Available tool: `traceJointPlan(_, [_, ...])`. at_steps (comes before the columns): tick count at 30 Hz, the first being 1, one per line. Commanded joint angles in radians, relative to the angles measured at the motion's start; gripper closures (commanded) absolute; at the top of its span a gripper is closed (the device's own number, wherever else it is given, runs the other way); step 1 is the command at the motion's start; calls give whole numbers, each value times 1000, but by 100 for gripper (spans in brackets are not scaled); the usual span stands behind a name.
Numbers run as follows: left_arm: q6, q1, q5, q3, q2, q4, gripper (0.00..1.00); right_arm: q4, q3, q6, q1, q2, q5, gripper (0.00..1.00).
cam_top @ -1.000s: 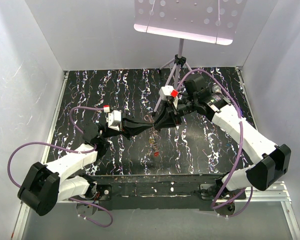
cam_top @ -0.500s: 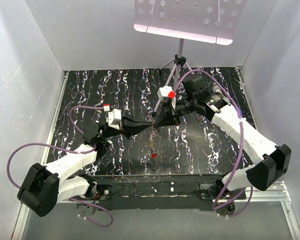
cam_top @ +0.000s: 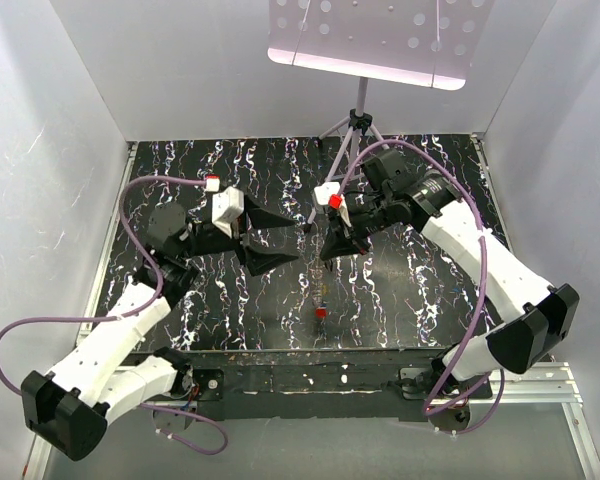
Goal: Put the keys on the keyring
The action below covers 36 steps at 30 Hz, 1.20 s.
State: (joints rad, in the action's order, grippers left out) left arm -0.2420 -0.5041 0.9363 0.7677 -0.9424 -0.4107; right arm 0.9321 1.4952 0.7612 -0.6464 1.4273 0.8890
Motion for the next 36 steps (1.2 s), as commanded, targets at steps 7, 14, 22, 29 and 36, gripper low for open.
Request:
traceJointPlan(7, [343, -22, 93, 248, -131, 655, 30, 338, 210, 205, 2, 91, 31, 99])
traceJointPlan(14, [371, -83, 10, 265, -200, 623, 47, 401, 243, 237, 2, 122, 68, 99])
traceJointPlan(22, [276, -125, 55, 219, -237, 448, 59, 413, 278, 224, 10, 153, 91, 99])
traceJointPlan(29, [202, -139, 78, 180, -245, 343, 67, 415, 284, 221, 16, 159, 107, 99])
traceJointPlan(36, [201, -140, 90, 177, -257, 340, 75, 412, 287, 216, 19, 157, 111, 99])
